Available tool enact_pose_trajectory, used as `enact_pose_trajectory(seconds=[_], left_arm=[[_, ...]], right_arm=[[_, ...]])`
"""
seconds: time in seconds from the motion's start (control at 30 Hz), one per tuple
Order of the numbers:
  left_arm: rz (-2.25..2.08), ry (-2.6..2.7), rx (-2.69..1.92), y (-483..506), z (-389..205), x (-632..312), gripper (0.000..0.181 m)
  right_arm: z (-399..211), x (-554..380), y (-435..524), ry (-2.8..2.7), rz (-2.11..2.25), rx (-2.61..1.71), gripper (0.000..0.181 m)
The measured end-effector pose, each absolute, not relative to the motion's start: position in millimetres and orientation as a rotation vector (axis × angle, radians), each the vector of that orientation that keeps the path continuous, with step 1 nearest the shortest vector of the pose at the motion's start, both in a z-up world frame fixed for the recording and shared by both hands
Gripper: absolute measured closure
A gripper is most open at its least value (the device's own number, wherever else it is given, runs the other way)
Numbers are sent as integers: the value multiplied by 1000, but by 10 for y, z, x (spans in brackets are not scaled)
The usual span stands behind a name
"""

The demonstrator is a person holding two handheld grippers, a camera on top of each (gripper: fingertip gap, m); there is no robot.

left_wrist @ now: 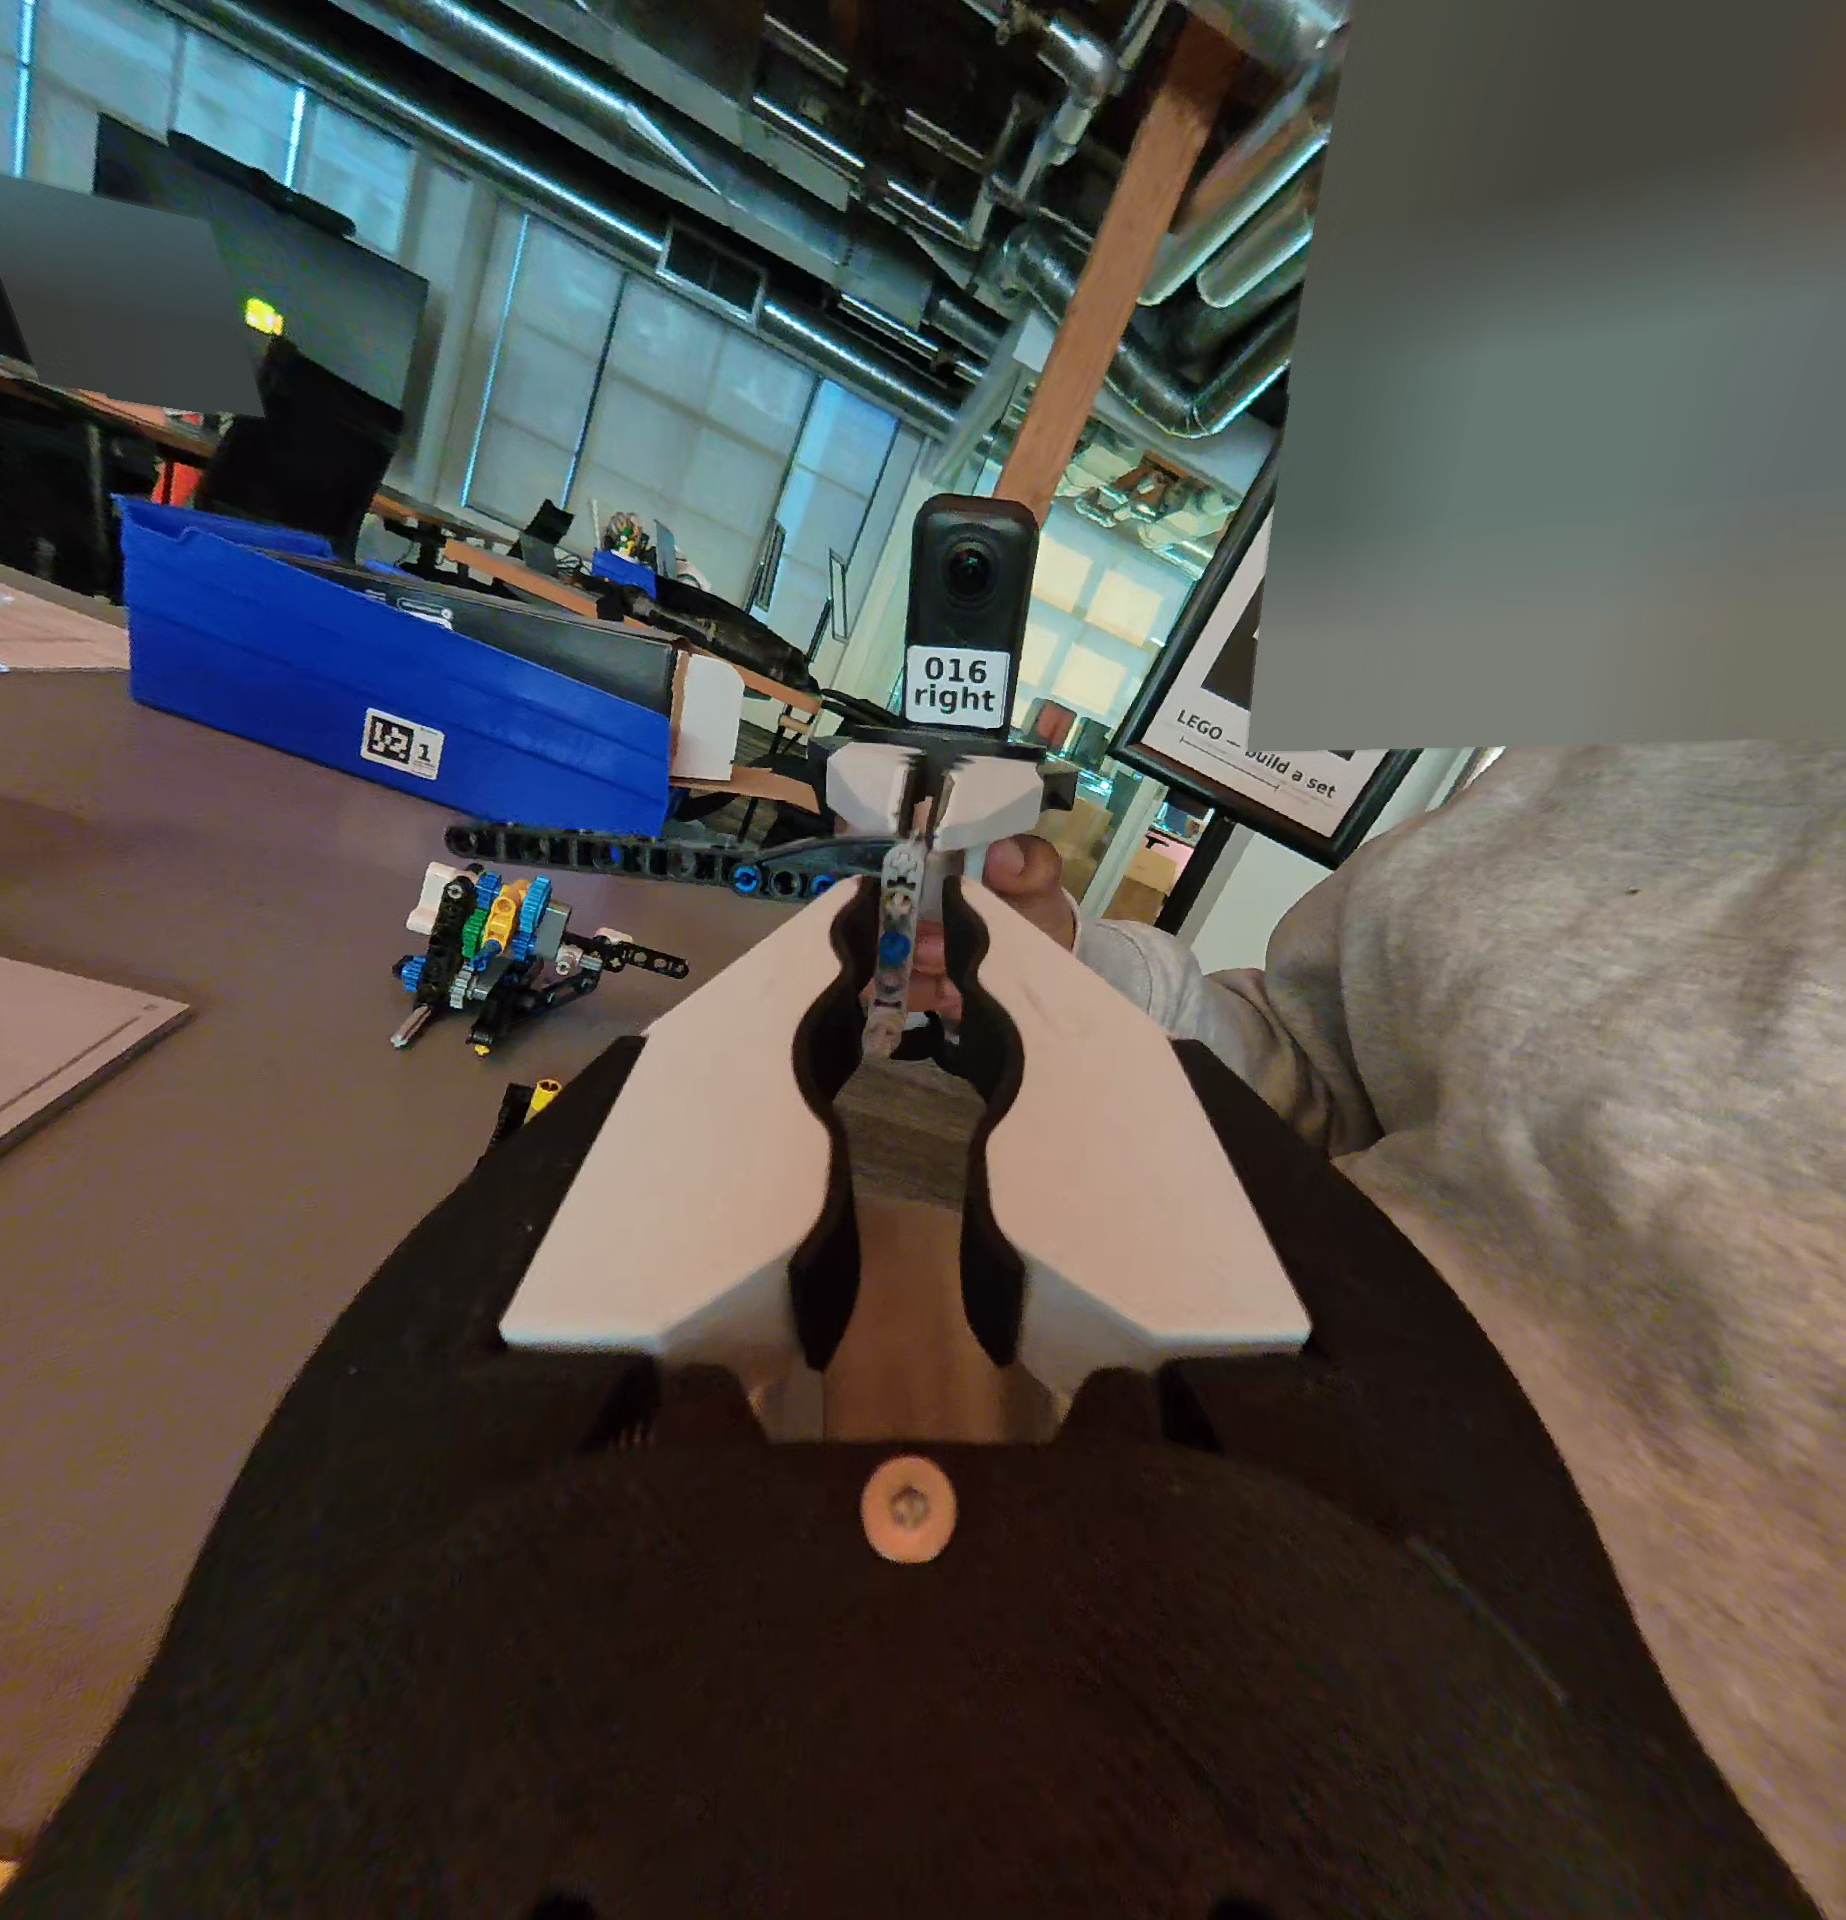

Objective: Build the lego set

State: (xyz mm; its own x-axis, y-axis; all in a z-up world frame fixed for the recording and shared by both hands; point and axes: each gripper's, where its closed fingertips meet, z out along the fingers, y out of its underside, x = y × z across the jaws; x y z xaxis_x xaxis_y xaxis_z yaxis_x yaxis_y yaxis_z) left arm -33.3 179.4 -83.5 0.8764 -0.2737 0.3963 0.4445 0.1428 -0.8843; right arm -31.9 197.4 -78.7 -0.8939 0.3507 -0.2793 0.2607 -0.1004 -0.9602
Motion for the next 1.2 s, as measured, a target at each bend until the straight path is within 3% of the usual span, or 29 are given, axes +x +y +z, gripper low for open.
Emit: enact_pose_trajectory(seconds=[1.2], left_arm=[[-595,-126,-1555,1812,-1145,-247,178]], right_arm=[[-1084,-229,1905,-2280,2089,-759,179]])
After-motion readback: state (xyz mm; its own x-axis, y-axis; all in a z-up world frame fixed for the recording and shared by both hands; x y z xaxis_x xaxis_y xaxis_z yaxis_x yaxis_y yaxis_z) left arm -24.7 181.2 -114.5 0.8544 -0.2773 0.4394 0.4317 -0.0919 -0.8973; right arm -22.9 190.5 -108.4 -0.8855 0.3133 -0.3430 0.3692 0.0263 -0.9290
